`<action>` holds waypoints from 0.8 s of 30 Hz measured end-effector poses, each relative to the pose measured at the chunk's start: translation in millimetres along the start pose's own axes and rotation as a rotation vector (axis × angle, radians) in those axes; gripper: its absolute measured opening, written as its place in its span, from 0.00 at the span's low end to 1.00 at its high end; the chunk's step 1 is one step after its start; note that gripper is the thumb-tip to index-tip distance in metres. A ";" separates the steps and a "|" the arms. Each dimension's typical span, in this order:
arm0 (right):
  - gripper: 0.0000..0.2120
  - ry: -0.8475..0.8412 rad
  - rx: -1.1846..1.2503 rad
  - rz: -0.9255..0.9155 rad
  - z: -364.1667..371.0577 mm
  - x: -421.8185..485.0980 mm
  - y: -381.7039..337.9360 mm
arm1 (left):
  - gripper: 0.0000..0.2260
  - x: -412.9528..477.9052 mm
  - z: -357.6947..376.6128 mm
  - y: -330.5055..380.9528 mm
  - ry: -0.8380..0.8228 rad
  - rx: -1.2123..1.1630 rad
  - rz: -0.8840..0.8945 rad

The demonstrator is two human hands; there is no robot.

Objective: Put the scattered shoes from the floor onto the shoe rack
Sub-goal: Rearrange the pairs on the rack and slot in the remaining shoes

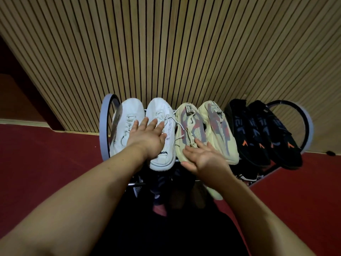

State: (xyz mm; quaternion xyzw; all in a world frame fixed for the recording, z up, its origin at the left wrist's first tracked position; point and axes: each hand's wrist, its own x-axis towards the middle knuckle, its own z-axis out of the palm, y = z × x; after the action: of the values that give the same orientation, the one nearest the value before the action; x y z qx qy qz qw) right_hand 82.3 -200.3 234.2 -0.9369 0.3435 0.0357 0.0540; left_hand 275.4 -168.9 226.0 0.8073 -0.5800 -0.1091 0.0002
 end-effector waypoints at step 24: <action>0.25 -0.013 0.681 0.117 -4.5 -5.2 14.7 | 0.24 -1.0 -2.0 -1.6 0.001 -0.056 0.003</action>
State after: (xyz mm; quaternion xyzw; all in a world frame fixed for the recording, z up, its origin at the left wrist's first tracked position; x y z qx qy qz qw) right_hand 68.9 -208.6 238.1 -0.8436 0.3885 -0.0717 0.3637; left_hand 276.9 -167.7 228.0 0.8062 -0.5778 -0.1251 0.0232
